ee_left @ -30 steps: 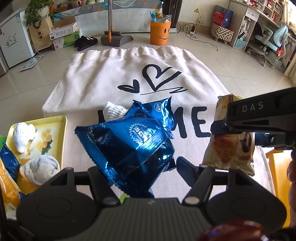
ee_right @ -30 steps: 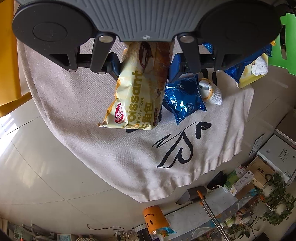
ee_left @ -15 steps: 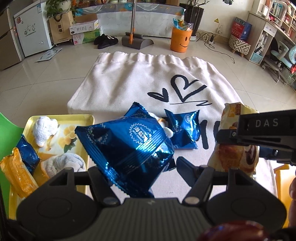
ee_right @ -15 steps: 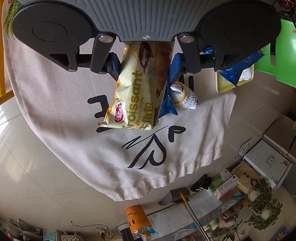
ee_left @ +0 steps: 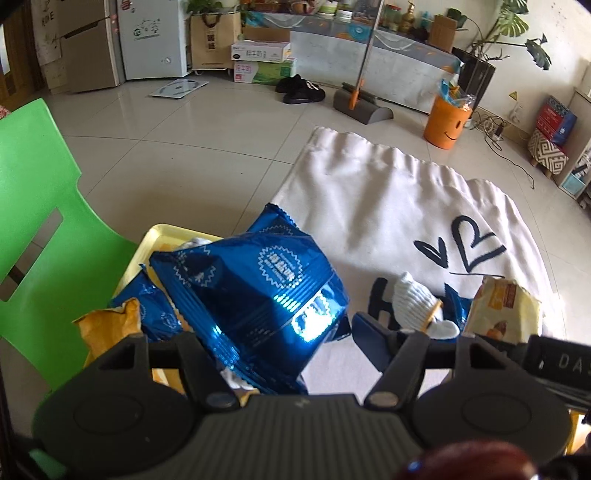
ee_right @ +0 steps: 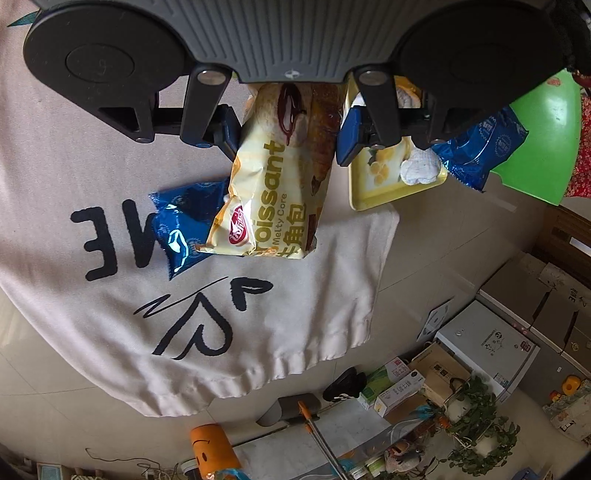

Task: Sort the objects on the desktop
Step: 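Carry croissant and blue packets to the yellow tray and open both grippers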

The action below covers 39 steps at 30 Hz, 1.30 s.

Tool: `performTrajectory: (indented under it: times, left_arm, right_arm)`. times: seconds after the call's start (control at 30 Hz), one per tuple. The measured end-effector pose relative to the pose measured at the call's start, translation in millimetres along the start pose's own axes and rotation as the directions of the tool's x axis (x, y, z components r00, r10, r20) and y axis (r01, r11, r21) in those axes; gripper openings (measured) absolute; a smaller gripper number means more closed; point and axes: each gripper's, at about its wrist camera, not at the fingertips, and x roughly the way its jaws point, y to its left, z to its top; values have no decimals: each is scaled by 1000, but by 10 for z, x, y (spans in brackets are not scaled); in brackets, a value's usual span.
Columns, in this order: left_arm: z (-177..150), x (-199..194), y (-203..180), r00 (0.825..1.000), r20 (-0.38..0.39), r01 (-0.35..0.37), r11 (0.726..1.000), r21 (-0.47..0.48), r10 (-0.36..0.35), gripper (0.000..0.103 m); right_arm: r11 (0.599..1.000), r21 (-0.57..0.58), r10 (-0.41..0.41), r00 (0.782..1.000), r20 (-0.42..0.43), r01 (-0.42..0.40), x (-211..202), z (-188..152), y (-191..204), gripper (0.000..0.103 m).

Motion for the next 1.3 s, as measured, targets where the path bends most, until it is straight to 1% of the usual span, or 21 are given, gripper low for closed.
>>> performTrajectory:
  times: [0.1,0.17,0.3,0.4,0.57,0.7,0.8,0.83,0.87,0.9,0.93,0.97,1.0,1.07,1.13,1.2,1.3]
  left_arm:
    - [118,12,196,999,5,-32,999,-38,32,66]
    - [191,13,316,999,9,-37,997,-69,38,66]
    - [314,75,537,999,0,-46,993,-107,46,66]
    - [395,176,701,999,-20,-41,991,-131,38,66]
    - [479,339,909,999,-46,-28,991,-129,22,66]
    - [516,453,1061,997,-67,-32,990,-135,23,66]
    - [542,507,1148,997,-77,-31,991,-134,20,66]
    - [548,518,1172,996,-81,-35,990,-139,24,68]
    - [550,525,1191,996,-85,-44,988,-145,32,71]
    - [552,526,1208,995,-88,-56,987,-151,43,77]
    - [551,516,1213,995,-86,-67,985,-157,54,80]
    - [550,503,1211,995,-81,-74,985,-159,62,86]
    - [555,486,1205,995,-77,-79,984,-159,68,93]
    - [567,439,1192,994,-61,-97,981,-166,88,97]
    - [569,404,1168,993,-49,-112,980,-166,106,99]
    - [563,374,1122,994,-44,-105,982,-159,99,102]
    - [555,344,1047,995,-38,-99,983,-154,94,102]
  right_arm:
    - [998,-26,51,998,-29,-52,119,-75,186,54]
    - [996,-32,80,996,-50,-81,205,-129,292,54]
    - [989,-28,144,983,-117,-148,417,-253,483,54]
    - [982,-25,182,969,-167,-188,582,-358,638,54]
    - [972,-9,226,948,-222,-234,835,-524,808,54]
    - [961,54,275,922,-274,-271,1028,-641,872,54]
    - [948,49,313,903,-295,-313,1101,-689,971,56]
    - [947,44,317,898,-305,-319,1120,-699,998,56]
    - [946,44,319,893,-317,-322,1140,-710,1022,60]
    - [943,49,325,888,-326,-328,1155,-718,1036,62]
    - [945,49,322,888,-327,-325,1155,-717,1038,62]
    - [944,45,322,889,-327,-326,1154,-703,1047,62]
    - [944,40,323,888,-328,-329,1148,-693,1044,65]
    - [945,35,319,892,-321,-326,1127,-671,1029,69]
    - [948,22,310,900,-307,-319,1085,-655,1007,69]
    - [950,-4,296,908,-297,-312,1044,-634,1001,69]
    - [955,-31,274,920,-282,-294,960,-606,955,70]
